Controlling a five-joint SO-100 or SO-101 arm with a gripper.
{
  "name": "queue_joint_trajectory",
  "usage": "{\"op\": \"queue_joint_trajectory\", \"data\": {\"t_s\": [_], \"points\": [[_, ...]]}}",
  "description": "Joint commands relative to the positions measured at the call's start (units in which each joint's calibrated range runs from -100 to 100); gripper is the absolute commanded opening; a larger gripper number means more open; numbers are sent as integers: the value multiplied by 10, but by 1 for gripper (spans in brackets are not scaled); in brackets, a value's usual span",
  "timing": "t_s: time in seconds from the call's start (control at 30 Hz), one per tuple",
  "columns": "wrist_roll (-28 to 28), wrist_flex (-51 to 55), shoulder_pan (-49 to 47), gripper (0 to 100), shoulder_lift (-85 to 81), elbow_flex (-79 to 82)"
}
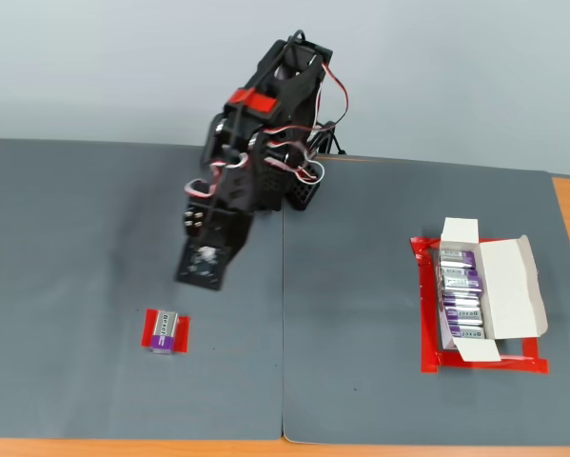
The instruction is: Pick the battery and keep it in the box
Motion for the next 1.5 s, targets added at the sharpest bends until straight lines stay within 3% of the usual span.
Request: {"op": "queue_joint_trajectory", "data": {"t_s": [0.0, 0.47, 0.83, 1.47], "points": [[13, -30, 20, 2, 45, -57], [26, -58, 32, 4, 207, -152], [26, -59, 30, 34, 263, -151], [21, -140, 11, 35, 334, -151]]}}
